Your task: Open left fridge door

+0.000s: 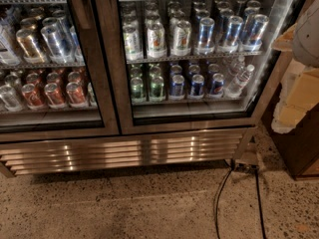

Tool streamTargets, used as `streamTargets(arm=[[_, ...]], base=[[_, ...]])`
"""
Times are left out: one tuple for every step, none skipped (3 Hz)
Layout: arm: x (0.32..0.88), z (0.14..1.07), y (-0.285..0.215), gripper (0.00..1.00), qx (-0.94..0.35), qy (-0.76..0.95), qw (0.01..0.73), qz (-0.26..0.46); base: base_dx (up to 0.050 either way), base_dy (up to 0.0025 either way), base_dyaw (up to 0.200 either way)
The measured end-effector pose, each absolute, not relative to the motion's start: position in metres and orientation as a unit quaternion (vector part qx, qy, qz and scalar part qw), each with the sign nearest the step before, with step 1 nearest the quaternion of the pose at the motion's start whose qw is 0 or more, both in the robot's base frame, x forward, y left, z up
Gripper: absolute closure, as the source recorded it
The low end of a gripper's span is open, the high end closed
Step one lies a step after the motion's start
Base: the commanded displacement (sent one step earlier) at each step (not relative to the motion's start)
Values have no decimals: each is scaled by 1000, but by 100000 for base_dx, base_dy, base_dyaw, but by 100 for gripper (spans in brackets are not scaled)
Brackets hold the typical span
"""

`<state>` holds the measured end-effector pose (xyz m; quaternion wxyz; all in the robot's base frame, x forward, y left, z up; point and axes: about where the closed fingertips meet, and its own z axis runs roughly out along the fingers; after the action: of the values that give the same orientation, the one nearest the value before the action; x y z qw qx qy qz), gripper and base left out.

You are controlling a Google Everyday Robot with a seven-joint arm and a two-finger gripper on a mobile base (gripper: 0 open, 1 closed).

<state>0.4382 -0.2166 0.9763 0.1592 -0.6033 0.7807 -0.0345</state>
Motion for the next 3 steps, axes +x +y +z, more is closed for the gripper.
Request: streamTargets(arm=[[438, 976, -217, 0, -603, 781, 159, -34], [441, 963, -195, 0, -621, 765, 171, 21], [454, 934, -163, 0, -664, 707, 197, 147]], base=[[0, 0, 0], [0, 0, 0], [0, 0, 0]])
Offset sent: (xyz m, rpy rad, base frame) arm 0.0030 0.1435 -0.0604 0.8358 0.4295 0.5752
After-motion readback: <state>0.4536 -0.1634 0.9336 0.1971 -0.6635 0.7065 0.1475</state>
